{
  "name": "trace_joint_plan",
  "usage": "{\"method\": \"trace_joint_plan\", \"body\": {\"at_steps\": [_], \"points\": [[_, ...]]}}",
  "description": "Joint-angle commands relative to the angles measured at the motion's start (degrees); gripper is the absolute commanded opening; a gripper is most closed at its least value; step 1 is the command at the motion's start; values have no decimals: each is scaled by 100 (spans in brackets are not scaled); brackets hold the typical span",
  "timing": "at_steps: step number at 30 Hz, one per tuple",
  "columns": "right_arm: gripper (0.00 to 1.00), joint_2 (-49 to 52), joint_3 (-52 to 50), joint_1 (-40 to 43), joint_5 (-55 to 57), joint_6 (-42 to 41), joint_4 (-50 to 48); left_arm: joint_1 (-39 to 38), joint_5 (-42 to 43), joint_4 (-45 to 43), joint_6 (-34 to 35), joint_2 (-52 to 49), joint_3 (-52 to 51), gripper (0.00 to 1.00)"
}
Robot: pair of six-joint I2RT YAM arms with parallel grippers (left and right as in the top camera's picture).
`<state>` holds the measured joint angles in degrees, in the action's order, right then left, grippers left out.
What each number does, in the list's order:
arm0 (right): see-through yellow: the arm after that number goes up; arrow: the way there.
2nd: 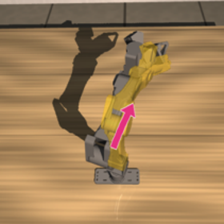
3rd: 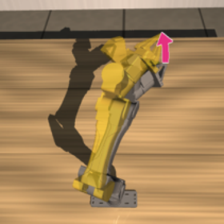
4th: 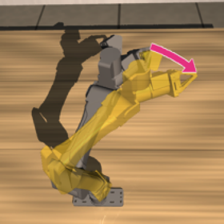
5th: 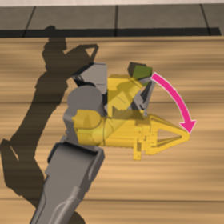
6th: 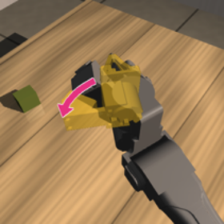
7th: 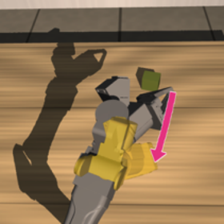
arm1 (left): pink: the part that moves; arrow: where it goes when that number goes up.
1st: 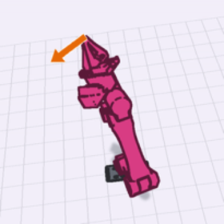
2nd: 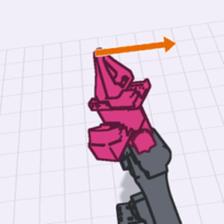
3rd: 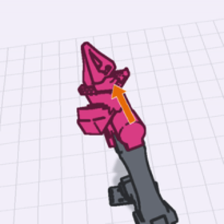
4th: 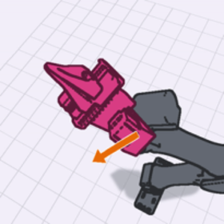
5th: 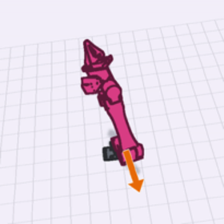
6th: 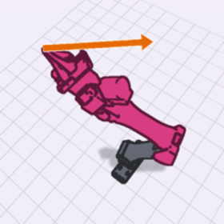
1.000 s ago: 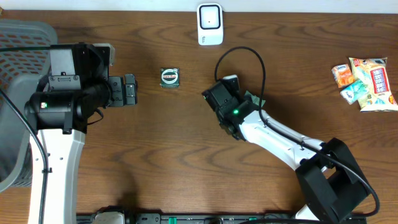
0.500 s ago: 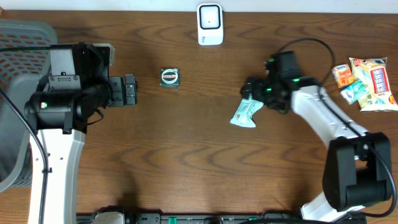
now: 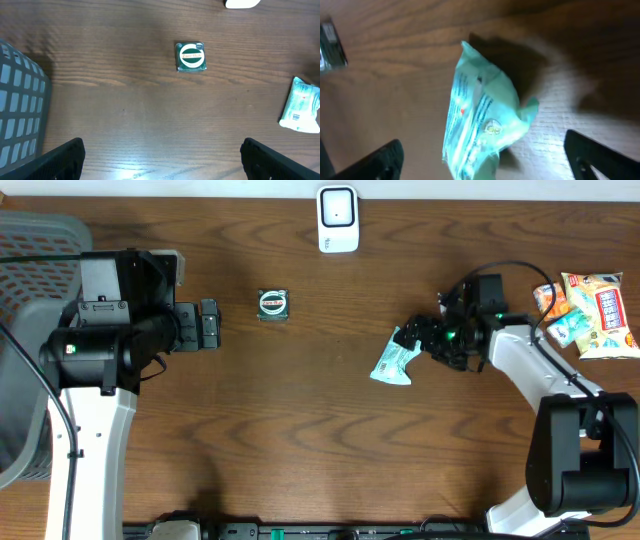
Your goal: Scan the item barcode
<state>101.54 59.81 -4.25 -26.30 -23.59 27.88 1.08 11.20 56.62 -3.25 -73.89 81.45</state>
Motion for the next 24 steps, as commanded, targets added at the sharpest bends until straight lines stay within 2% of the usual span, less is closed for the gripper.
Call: {"method": "trace_joint_plan", "body": {"at_steps": [1, 5, 10, 15, 19, 20, 24], "points": [[93, -15, -413, -83, -101, -619, -356, 31, -35, 13, -59, -17, 42, 98], [88, -15, -918, -140, -105, -1034, -1202, 31, -35, 13, -59, -17, 42, 98], [70, -15, -1384, -275, -103, -1569, -1987, 31, -35, 13, -59, -17, 42, 98], [39, -15, -1491, -413, 17, -1663, -2129, 31, -35, 13, -59, -17, 42, 98], [5, -15, -1491, -553, 92, -1663, -2203, 31, -35, 13, -59, -17, 42, 98], [1, -15, -1488, -573, 120, -1663, -2243, 31, -35, 13, -59, -17, 42, 98], [1, -61, -1453, -581, 114, -1661, -2428, 31, -35, 13, -59, -17, 42, 98]]}}
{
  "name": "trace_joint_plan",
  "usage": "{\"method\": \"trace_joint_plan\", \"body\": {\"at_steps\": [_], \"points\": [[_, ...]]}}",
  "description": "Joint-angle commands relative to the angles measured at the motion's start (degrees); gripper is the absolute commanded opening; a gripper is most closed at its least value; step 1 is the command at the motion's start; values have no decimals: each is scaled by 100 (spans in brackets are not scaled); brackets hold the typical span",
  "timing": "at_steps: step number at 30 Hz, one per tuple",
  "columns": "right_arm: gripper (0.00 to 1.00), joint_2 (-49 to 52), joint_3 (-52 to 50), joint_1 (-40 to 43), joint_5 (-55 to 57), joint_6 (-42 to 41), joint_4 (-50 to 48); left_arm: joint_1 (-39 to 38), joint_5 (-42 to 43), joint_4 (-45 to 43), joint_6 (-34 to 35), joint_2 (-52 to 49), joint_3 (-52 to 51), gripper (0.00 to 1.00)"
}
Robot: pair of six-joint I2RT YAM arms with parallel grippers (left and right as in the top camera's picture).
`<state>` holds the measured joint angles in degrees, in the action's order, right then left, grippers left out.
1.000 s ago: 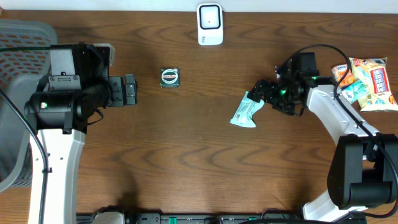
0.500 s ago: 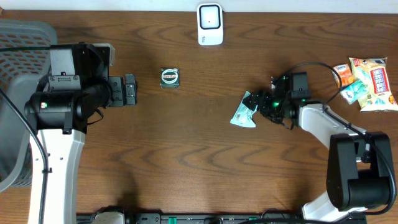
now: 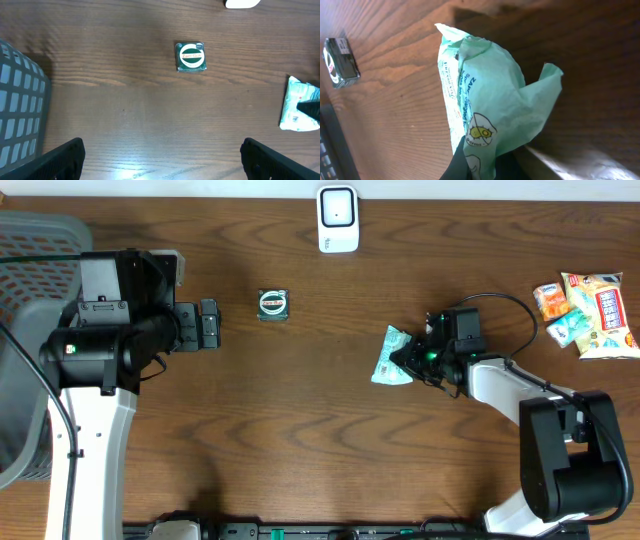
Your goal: Scan the item barcode
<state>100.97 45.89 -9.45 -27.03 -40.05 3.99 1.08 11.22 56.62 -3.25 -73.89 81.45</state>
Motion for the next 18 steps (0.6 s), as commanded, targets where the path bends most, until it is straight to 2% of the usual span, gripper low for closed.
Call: {"method": "trace_joint_plan", "body": {"at_steps": [1, 6, 9, 13, 16, 18], "points": [[1, -48, -20, -61, 186, 48, -35, 31, -37, 13, -59, -17, 42, 98], [1, -487, 487, -105, 684, 697, 605, 31, -37, 13, -59, -17, 42, 98], [1, -756, 1040, -319, 2022, 1106, 1587, 31, -37, 13, -59, -17, 42, 98], [2, -796, 1644, -944, 4553, 1355, 2715, 31, -37, 13, -59, -17, 42, 98], [2, -734, 1672, -1458, 5914, 1351, 3023, 31, -37, 13, -59, -17, 42, 98], [1, -590, 1672, -1694, 6441, 1353, 3161, 31, -37, 13, -59, -17, 42, 98]]}}
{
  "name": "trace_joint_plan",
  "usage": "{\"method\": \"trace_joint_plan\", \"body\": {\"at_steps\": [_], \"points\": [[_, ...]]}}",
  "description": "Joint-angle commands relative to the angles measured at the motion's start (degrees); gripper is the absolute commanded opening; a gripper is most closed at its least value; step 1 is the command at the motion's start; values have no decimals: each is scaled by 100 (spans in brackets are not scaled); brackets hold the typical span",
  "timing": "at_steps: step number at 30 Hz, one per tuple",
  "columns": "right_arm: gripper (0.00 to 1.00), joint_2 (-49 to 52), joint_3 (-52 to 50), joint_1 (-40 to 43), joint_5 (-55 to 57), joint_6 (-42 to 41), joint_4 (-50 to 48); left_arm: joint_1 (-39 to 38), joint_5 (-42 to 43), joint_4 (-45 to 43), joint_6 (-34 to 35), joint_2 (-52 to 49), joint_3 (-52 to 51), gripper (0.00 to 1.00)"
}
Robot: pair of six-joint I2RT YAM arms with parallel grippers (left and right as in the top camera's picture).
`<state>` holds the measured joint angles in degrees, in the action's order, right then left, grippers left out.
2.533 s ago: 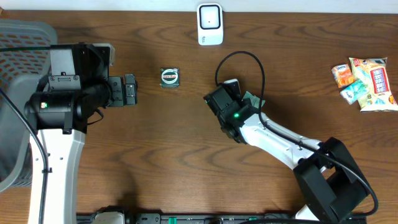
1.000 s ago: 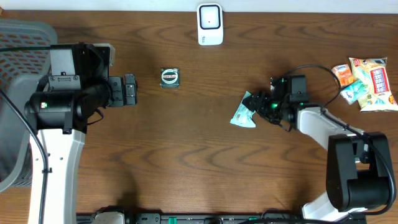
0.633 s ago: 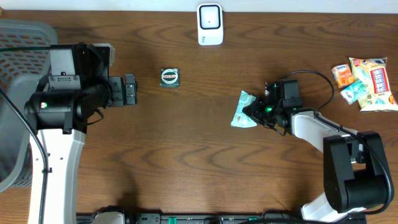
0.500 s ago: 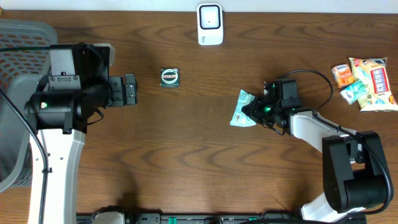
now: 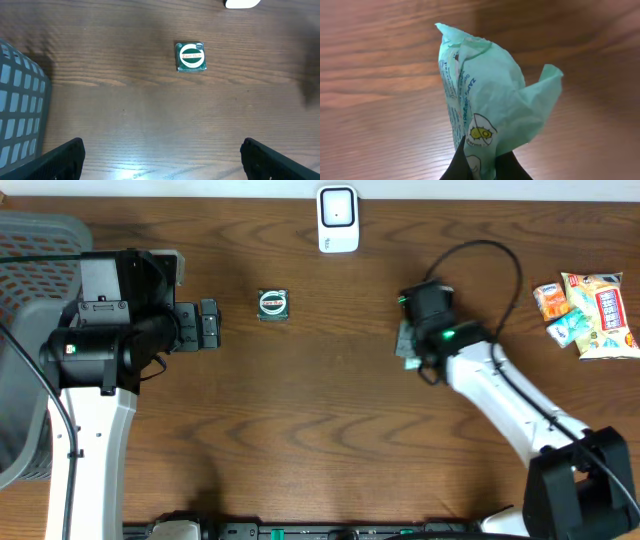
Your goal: Scan the item barcode
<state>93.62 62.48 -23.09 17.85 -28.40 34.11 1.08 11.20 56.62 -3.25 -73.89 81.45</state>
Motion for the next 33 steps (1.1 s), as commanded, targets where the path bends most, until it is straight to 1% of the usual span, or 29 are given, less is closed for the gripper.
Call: {"method": "trace_joint_plan", "body": {"at_steps": [1, 3, 7, 9, 10, 11, 12, 13, 14, 16, 22, 24, 25, 26, 27, 30, 33], "points": [[1, 249, 13, -415, 2129, 190, 199, 31, -35, 13, -59, -17, 42, 98], [1, 509, 13, -514, 2282, 197, 267, 31, -35, 13, -59, -17, 42, 98], [1, 1067, 17, -551, 2247, 313, 306, 31, -35, 13, -59, -17, 42, 98], [3, 1241, 39, -551, 2236, 385, 337, 31, -35, 13, -59, -17, 42, 98], [8, 1285, 61, -553, 2190, 385, 367, 31, -35, 13, -59, -17, 42, 98], [18, 1300, 83, -557, 2063, 389, 407, 31, -35, 13, -59, -17, 42, 98], [25, 1300, 94, -564, 1886, 413, 424, 31, -35, 13, -59, -17, 42, 98], [28, 1300, 107, -575, 1644, 481, 426, 31, -35, 13, -59, -17, 42, 98], [28, 1300, 118, -592, 1384, 549, 426, 31, -35, 13, -59, -17, 42, 98], [25, 1300, 122, -647, 990, 581, 415, 31, -35, 13, -59, -17, 42, 98], [27, 1300, 273, -852, 1032, 643, 686, 31, -35, 13, -59, -17, 42, 98], [22, 1300, 472, -931, 1187, 640, 966, 31, -35, 13, -59, -17, 42, 98], [15, 1300, 616, -979, 1307, 640, 1145, 31, -35, 13, -59, -17, 42, 98], [5, 1300, 752, -1021, 1419, 638, 1309, 31, -35, 13, -59, -17, 42, 98], [1, 1300, 901, -1062, 1519, 627, 1480, 31, -35, 13, -59, -17, 42, 98], [1, 1300, 1270, -1185, 1786, 621, 1858, 31, -35, 13, -59, -17, 42, 98], [1, 1300, 1349, -1283, 1958, 640, 1952, 31, -35, 13, -59, -17, 42, 98]]}}
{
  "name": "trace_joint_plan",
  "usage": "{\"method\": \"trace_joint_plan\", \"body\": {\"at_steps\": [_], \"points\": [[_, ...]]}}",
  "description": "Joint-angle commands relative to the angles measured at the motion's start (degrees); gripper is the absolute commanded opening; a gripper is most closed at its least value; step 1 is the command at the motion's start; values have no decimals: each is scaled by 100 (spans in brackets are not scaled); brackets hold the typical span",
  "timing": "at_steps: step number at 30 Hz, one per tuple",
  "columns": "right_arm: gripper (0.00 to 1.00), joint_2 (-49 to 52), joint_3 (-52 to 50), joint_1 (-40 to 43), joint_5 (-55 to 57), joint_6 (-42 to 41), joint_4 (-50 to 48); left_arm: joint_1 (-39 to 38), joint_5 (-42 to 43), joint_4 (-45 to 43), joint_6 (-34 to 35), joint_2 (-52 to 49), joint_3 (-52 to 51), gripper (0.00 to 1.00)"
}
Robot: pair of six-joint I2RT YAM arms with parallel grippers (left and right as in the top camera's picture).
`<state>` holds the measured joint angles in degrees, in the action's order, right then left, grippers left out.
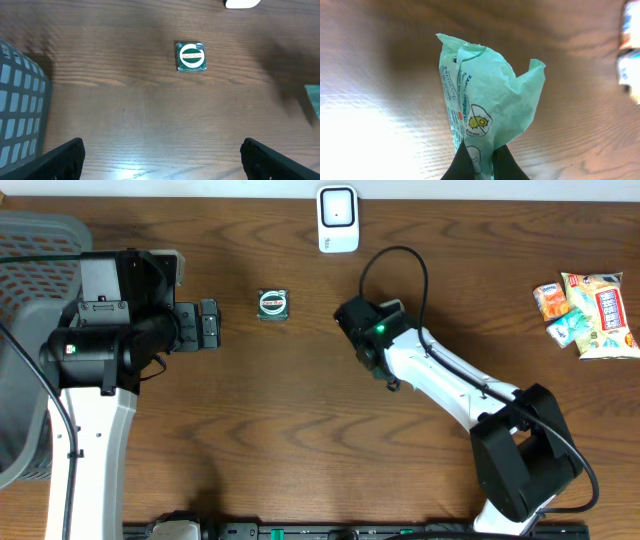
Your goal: Scan the item barcode
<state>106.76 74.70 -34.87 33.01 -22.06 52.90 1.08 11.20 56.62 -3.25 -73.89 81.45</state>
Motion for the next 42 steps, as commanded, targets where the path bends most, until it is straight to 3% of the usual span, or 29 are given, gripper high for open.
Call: {"method": "trace_joint_plan", "body": {"at_steps": [1, 12, 14, 15, 19, 27, 35, 39, 42], "points": [[1, 9, 125, -125, 494, 11, 105, 31, -35, 13, -59, -17, 42, 98], [1, 1147, 127, 92, 1790, 85, 343, 31, -35, 13, -59, -17, 42, 98], [8, 1368, 127, 107, 1788, 111, 413, 31, -35, 13, -59, -17, 42, 98], [15, 1471, 127, 81, 1757, 59, 479, 31, -35, 13, -59, -17, 42, 98], [21, 1508, 144, -83, 1543, -168, 584, 31, -35, 13, -59, -17, 42, 98], [23, 1475, 1019, -599, 17, -166, 1121, 31, -35, 13, -59, -17, 42, 98], [48, 1473, 2063, -560, -35, -116, 1738, 31, -35, 13, -59, -17, 42, 98], [71, 1475, 2124, -85, -48, 105, 1722, 31, -35, 13, -59, -17, 42, 98], [74, 1475, 2116, 413, -389, 505, 1718, 31, -35, 13, -59, -17, 42, 98]]}}
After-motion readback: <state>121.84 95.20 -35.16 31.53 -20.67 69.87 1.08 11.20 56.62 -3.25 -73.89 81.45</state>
